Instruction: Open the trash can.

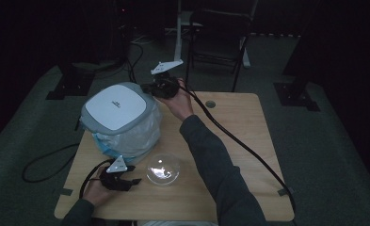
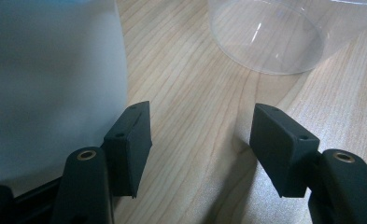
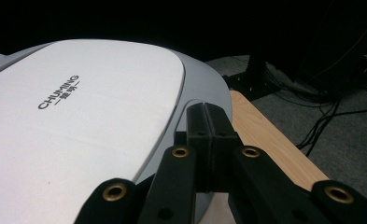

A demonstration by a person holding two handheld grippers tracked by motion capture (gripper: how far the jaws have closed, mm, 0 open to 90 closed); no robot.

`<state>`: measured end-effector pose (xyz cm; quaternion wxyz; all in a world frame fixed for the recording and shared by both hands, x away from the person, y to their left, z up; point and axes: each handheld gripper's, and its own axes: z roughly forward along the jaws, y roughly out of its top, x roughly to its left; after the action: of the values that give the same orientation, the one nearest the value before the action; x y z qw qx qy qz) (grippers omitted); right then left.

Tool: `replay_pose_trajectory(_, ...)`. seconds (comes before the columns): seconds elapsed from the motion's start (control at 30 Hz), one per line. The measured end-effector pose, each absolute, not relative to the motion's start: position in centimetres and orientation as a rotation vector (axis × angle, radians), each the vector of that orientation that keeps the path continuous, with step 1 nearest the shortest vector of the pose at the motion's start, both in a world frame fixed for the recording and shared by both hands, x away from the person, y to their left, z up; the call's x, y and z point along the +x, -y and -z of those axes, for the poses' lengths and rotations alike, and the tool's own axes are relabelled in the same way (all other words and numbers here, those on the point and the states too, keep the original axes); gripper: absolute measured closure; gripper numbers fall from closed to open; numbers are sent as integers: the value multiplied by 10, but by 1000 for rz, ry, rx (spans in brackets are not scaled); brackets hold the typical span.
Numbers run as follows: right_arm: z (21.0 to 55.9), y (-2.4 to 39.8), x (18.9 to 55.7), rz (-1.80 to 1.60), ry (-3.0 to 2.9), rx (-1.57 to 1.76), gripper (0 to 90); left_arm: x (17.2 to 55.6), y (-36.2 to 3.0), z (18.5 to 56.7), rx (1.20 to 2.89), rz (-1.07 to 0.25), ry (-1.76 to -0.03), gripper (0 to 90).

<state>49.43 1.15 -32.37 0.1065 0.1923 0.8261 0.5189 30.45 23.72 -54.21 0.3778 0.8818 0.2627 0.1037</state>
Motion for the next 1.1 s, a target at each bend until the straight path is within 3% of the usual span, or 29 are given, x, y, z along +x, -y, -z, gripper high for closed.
replay_pose_trajectory(0.93, 324, -15, 493, -1515, -2431, 575, 899, 304, -237, 542, 2258, -265, -670, 390)
replay_pose_trajectory(1.1, 324, -12, 491, -1515, -2415, 580, 812, 304, -237, 542, 2255, -265, -670, 390)
